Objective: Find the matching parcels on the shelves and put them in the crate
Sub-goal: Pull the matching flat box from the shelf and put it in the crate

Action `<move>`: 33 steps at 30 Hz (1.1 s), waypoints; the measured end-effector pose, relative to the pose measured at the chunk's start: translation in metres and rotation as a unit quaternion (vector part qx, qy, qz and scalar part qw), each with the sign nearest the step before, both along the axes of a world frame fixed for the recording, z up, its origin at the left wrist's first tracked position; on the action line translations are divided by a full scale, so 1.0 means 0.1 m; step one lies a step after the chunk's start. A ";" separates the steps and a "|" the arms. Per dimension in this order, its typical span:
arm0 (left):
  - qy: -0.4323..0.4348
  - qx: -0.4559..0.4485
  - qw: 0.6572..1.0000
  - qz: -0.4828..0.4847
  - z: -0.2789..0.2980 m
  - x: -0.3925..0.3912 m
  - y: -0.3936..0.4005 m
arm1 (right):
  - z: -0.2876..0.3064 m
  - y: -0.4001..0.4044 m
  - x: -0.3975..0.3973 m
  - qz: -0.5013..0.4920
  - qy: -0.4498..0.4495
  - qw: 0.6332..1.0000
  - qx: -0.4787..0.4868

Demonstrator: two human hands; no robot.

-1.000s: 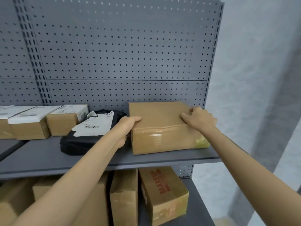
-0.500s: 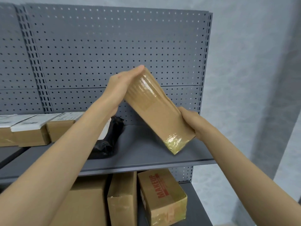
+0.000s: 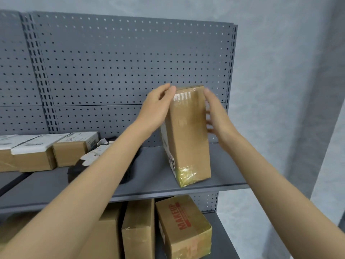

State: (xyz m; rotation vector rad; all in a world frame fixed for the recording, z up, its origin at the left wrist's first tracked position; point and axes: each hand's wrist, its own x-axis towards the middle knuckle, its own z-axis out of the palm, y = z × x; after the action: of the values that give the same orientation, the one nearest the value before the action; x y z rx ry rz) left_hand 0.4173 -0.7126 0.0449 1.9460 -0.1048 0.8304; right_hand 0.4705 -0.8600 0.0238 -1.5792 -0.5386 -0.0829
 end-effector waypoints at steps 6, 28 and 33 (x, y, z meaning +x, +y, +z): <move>0.052 -0.011 0.995 -0.081 -0.46 0.11 -0.13 | 0.20 -0.01 -0.10 -0.158 -0.172 0.967 -0.098; 0.075 -0.354 0.932 0.016 -1.00 0.00 0.44 | 0.13 -0.51 0.22 -0.149 -0.033 0.979 0.135; 0.076 -0.294 0.948 -0.093 -0.88 -0.17 0.67 | 0.11 -0.75 0.31 -0.117 -0.024 0.985 0.127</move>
State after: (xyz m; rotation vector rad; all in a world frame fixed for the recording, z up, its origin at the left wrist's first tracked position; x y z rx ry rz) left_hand 0.4003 -0.6460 -0.0432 1.4008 0.0501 0.5059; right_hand 0.5016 -0.9353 0.0351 -1.3875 -0.3616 -0.3550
